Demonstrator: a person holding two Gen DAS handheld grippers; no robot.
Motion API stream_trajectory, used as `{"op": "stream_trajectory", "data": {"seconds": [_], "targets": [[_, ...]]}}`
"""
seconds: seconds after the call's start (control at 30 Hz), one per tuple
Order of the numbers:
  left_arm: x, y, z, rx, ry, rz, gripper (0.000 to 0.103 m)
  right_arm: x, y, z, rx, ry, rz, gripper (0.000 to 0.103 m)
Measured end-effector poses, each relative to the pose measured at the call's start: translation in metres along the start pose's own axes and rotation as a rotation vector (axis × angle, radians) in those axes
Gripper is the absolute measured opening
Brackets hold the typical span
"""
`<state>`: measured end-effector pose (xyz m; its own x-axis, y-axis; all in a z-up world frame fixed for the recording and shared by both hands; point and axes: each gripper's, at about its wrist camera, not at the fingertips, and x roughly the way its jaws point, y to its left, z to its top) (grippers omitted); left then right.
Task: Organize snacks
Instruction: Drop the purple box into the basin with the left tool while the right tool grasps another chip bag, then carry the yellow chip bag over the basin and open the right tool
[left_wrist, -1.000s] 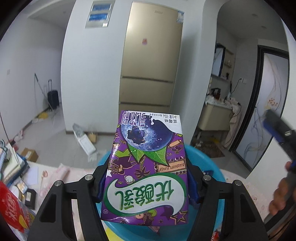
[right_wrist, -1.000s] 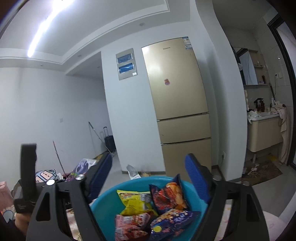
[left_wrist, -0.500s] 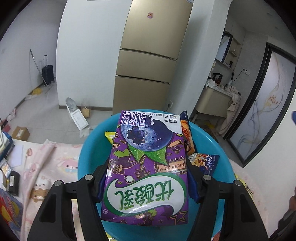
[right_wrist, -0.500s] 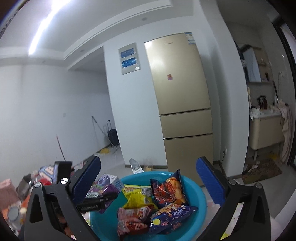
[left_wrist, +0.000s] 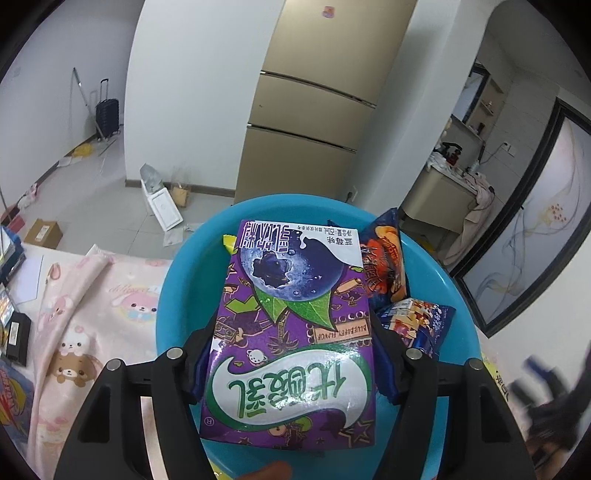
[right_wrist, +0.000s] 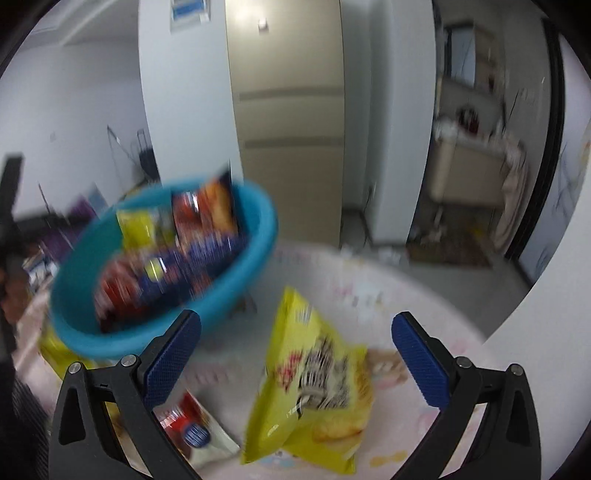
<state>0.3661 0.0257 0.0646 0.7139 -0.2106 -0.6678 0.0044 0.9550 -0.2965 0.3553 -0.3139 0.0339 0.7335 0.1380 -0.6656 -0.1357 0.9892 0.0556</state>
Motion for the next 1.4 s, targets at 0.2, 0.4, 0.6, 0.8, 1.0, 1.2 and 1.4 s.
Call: {"op": "stream_trajectory", "data": {"seconds": [0.2, 0.4, 0.6, 0.8, 1.0, 1.2, 1.4], "targets": [[0.005, -0.002, -0.003, 0.018, 0.011, 0.020, 0.069, 0.052, 0.001, -0.027, -0.045, 0.178, -0.079, 0.103], [0.009, -0.001, -0.004, 0.016, 0.024, 0.038, 0.069, 0.045, 0.001, -0.028, -0.100, 0.164, -0.131, 0.063], [0.008, -0.005, -0.003, 0.022, 0.025, 0.064, 0.069, 0.019, 0.000, -0.018, -0.110, 0.104, -0.134, 0.060], [0.015, -0.009, -0.005, 0.036, 0.053, 0.101, 0.080, -0.034, -0.011, 0.009, -0.003, -0.115, -0.069, 0.061], [-0.010, -0.010, 0.003, 0.056, -0.079, 0.177, 0.103, -0.050, 0.011, 0.050, 0.035, -0.269, 0.081, 0.061], [-0.024, -0.005, 0.010, 0.035, -0.111, 0.165, 0.103, -0.022, 0.052, 0.110, -0.038, -0.302, 0.164, 0.061], [-0.034, -0.007, 0.010, 0.047, -0.130, 0.141, 0.103, 0.038, 0.079, 0.146, -0.021, -0.214, 0.291, 0.061]]}}
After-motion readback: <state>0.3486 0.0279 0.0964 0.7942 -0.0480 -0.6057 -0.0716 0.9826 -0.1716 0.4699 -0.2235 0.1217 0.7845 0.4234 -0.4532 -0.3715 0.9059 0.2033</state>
